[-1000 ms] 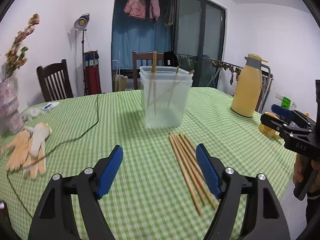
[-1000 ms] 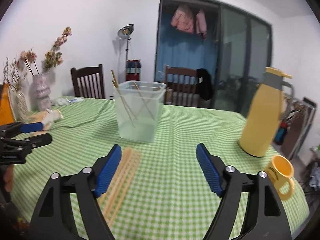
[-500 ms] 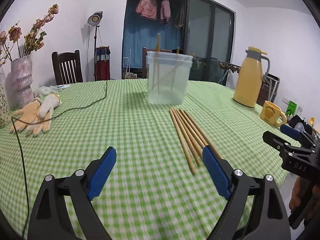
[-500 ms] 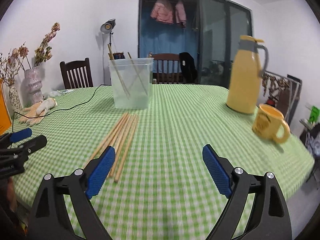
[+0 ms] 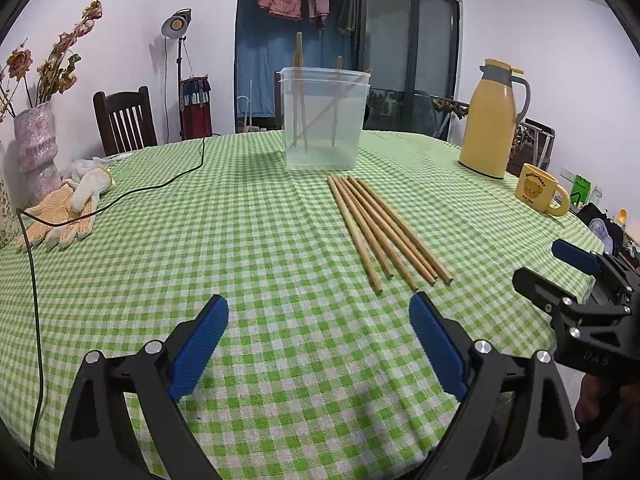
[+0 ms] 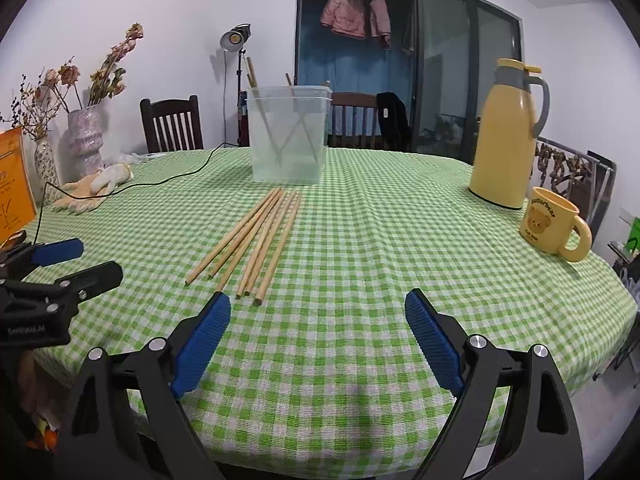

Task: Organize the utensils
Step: 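Withdraw both open tools back over the remaining chopsticks, then close the right tool on a chopstick while the left tool grasps another chopstick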

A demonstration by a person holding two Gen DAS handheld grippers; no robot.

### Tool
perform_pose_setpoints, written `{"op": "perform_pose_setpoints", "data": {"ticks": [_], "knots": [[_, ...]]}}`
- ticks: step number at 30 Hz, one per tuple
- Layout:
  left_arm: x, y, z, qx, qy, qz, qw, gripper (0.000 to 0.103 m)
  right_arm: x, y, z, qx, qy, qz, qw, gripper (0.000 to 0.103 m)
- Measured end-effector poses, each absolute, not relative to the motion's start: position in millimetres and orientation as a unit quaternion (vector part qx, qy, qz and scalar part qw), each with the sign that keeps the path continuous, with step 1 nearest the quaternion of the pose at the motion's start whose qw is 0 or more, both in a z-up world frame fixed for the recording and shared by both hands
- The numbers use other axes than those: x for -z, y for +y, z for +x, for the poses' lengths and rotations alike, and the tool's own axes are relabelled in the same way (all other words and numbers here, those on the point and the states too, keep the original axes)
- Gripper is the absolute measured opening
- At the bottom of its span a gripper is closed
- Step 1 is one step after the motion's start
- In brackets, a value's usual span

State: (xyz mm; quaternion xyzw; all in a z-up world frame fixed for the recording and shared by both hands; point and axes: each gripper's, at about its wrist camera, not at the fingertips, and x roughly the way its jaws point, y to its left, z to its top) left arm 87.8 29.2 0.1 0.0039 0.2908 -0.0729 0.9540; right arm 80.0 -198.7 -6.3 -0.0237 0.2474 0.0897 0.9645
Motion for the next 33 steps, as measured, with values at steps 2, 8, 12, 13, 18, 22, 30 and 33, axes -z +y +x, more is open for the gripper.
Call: {"op": "perform_pose_setpoints", "data": {"ticks": [2,8,12,13,18,22,30,33], "knots": [[-1,31,91,0.071,0.293,0.002,0.954,0.089,6,-198,81,-0.092,0.249,-0.023,0.964,0.085],[3,32,101,0.070,0.304,0.002,0.950,0.089,8,-193,88,-0.101,0.258,-0.031,0.960,0.083],[4,32,109,0.067,0.312,0.008,0.948,0.089,9,-187,96,-0.112,0.268,-0.035,0.956,0.077],[3,34,112,0.066,0.314,0.004,0.947,0.089,10,-186,97,-0.113,0.270,-0.035,0.956,0.075],[-7,40,135,0.057,0.318,-0.007,0.947,0.089,7,-181,114,-0.117,0.285,-0.028,0.951,0.071],[-14,38,164,0.062,0.331,-0.010,0.942,0.089,3,-177,142,-0.119,0.316,-0.014,0.941,0.052],[2,4,188,0.112,0.389,0.032,0.914,0.076,20,-165,162,-0.143,0.370,-0.028,0.918,0.032],[10,-7,185,0.143,0.410,0.054,0.899,0.060,23,-160,159,-0.150,0.381,-0.034,0.912,0.032]]}}
